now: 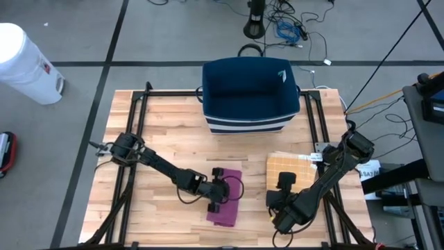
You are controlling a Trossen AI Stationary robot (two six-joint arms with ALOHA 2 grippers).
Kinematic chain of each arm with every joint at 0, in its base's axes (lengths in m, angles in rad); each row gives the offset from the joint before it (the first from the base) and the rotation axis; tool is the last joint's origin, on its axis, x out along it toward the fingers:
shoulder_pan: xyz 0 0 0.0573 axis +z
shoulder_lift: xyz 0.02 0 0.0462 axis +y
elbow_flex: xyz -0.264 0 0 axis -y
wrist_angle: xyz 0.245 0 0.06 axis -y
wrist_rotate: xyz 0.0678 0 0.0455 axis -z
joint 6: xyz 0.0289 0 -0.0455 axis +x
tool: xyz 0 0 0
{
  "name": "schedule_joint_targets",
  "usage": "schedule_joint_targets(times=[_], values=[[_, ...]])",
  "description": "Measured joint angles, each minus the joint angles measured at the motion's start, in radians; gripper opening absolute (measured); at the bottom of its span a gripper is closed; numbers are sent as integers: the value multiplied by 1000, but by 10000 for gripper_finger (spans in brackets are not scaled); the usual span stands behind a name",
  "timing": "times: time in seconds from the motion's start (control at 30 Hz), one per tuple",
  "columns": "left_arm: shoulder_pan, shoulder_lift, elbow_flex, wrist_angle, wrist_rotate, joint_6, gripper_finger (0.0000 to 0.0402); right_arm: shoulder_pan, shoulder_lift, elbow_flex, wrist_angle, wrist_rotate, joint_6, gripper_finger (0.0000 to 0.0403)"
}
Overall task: Fold towel
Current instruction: Fold the purple towel
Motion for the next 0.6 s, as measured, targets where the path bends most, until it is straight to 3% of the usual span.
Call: schedule_joint_targets(times=[0.3,0.6], values=[[1,2,-2,4,31,7,99,4,0,-117,116,-84,51,198],[0,3,-1,-16,-1,6,99,1,0,-231,350,-81,25,198]])
